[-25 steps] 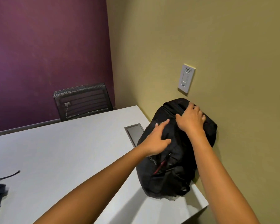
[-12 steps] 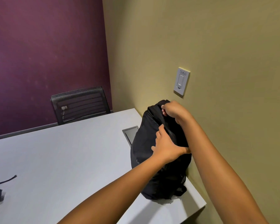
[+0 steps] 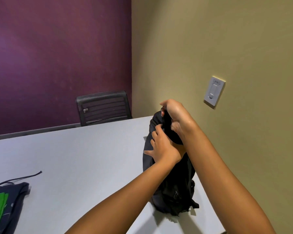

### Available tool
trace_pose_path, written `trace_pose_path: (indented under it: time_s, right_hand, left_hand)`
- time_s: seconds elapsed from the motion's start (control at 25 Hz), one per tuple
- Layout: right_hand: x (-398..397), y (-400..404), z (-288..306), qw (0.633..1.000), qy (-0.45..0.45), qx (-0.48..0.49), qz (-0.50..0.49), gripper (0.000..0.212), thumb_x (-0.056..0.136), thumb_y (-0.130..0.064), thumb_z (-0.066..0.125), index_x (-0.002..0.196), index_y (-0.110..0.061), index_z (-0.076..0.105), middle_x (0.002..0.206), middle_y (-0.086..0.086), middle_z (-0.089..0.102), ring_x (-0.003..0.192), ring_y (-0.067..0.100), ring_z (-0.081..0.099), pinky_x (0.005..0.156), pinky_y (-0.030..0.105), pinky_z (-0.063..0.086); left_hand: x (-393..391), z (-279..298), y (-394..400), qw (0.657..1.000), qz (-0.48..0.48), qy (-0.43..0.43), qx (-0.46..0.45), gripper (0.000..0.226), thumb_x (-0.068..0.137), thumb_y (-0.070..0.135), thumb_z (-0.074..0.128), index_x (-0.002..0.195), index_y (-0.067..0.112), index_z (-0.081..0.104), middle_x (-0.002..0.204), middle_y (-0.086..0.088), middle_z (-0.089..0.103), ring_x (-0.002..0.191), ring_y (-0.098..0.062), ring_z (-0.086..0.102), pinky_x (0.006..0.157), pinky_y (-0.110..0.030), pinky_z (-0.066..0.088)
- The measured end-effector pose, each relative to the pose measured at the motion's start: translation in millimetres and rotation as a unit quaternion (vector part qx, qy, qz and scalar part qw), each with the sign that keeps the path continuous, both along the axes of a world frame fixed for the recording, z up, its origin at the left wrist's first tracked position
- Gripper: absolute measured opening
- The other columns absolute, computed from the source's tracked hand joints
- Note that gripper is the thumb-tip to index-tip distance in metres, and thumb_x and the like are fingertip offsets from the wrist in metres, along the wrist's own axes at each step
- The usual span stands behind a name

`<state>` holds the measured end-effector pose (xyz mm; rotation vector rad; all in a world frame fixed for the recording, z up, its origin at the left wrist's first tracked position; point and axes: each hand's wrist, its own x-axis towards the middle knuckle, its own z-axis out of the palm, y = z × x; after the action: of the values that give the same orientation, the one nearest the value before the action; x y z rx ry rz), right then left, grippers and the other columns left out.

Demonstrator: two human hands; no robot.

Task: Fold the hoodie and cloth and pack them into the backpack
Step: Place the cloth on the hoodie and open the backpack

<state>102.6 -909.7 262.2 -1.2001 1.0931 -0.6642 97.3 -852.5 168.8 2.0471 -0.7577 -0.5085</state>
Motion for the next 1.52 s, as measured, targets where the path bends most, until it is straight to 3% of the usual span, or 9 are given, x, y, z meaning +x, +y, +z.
trace_pose_path:
  time_s: [0.4,0.56,0.68,0.76,0.92,1.04,1.12,1.28,1.52]
  right_hand:
    - [118.9,76.6,14.3,0.984,-0.147,0.089,0.051,0.003,0.084,-0.017,0.058,0.088,-0.017,0.058,0.080,0.000,0.043,0.061,0.011,0.041,0.069,0.025,0.039]
    - [155.1,99.8,18.7,0.969,-0.181,0.137,0.100,0.012,0.083,-0.018,0.062,0.093,-0.018,0.056,0.086,0.002,0.042,0.062,0.011,0.047,0.066,0.024,0.043]
    - [177.5,120.8,14.9,0.958,-0.189,0.165,0.141,0.010,0.088,-0.016,0.062,0.094,-0.017,0.054,0.093,0.006,0.047,0.080,0.018,0.055,0.095,0.033,0.051]
    - [186.9,131.8,7.4,0.942,-0.206,0.202,0.173,0.010,0.090,-0.015,0.060,0.096,-0.009,0.053,0.089,0.008,0.051,0.086,0.021,0.057,0.106,0.039,0.047]
    - [188.5,148.7,-11.2,0.929,-0.167,0.183,0.274,0.022,0.097,-0.015,0.055,0.078,-0.004,0.054,0.056,0.006,0.057,0.056,0.011,0.065,0.104,0.035,0.049]
    - [178.7,135.2,-20.3,0.952,-0.096,0.009,0.290,0.011,0.099,-0.016,0.056,0.098,-0.009,0.065,0.099,0.011,0.072,0.086,0.018,0.072,0.091,0.030,0.056]
    - [166.5,107.7,-25.3,0.967,-0.111,-0.046,0.226,0.011,0.099,-0.016,0.056,0.102,-0.013,0.066,0.102,0.008,0.073,0.086,0.016,0.072,0.085,0.025,0.057]
    - [139.1,60.6,-56.4,0.987,-0.080,-0.038,0.133,0.018,0.100,-0.020,0.056,0.111,-0.010,0.066,0.102,0.006,0.073,0.087,0.013,0.071,0.082,0.024,0.054]
    - [128.6,71.1,-126.3,0.972,0.063,-0.037,0.222,0.012,0.098,-0.017,0.058,0.107,-0.012,0.065,0.114,0.011,0.072,0.098,0.019,0.067,0.096,0.039,0.050]
  left_hand:
    - [153.6,8.4,82.6,0.995,0.047,0.016,0.091,0.096,0.055,0.033,0.095,0.133,0.033,0.038,0.138,-0.002,0.039,0.139,-0.031,0.030,0.107,-0.076,0.017]
    - [220.6,18.5,123.2,0.985,0.070,-0.053,0.147,0.060,0.063,0.020,0.087,0.112,0.040,0.060,0.126,-0.003,0.050,0.134,-0.032,0.033,0.104,-0.081,0.014]
    - [281.4,19.9,153.7,0.984,0.090,-0.089,0.127,0.030,0.066,0.003,0.073,0.070,0.030,0.061,0.086,0.000,0.062,0.104,-0.032,0.054,0.102,-0.073,0.030]
    - [318.9,14.5,175.0,0.984,0.053,-0.121,0.116,0.034,0.064,-0.003,0.063,0.061,0.031,0.057,0.067,0.003,0.055,0.083,-0.034,0.057,0.083,-0.050,0.050]
    - [370.7,0.7,210.9,0.980,-0.030,-0.150,0.130,0.038,0.068,-0.011,0.057,0.085,0.018,0.073,0.078,-0.007,0.070,0.075,-0.031,0.063,0.057,-0.029,0.044]
    - [397.9,-12.2,231.6,0.980,-0.082,-0.135,0.119,0.024,0.065,-0.003,0.063,0.087,0.006,0.070,0.084,-0.015,0.072,0.086,-0.036,0.068,0.066,-0.041,0.054]
    - [409.1,-23.4,245.8,0.977,-0.133,-0.118,0.118,0.022,0.065,-0.002,0.067,0.086,0.001,0.067,0.088,-0.018,0.070,0.091,-0.036,0.068,0.078,-0.050,0.055]
    - [415.4,-47.2,269.3,0.971,-0.198,-0.096,0.089,0.014,0.075,-0.012,0.065,0.088,-0.006,0.064,0.097,-0.023,0.065,0.090,-0.034,0.066,0.084,-0.060,0.050]
    - [381.8,-45.8,279.3,0.978,-0.191,-0.083,0.014,0.010,0.082,-0.002,0.075,0.092,0.001,0.073,0.093,-0.011,0.070,0.095,-0.030,0.065,0.084,-0.044,0.055]
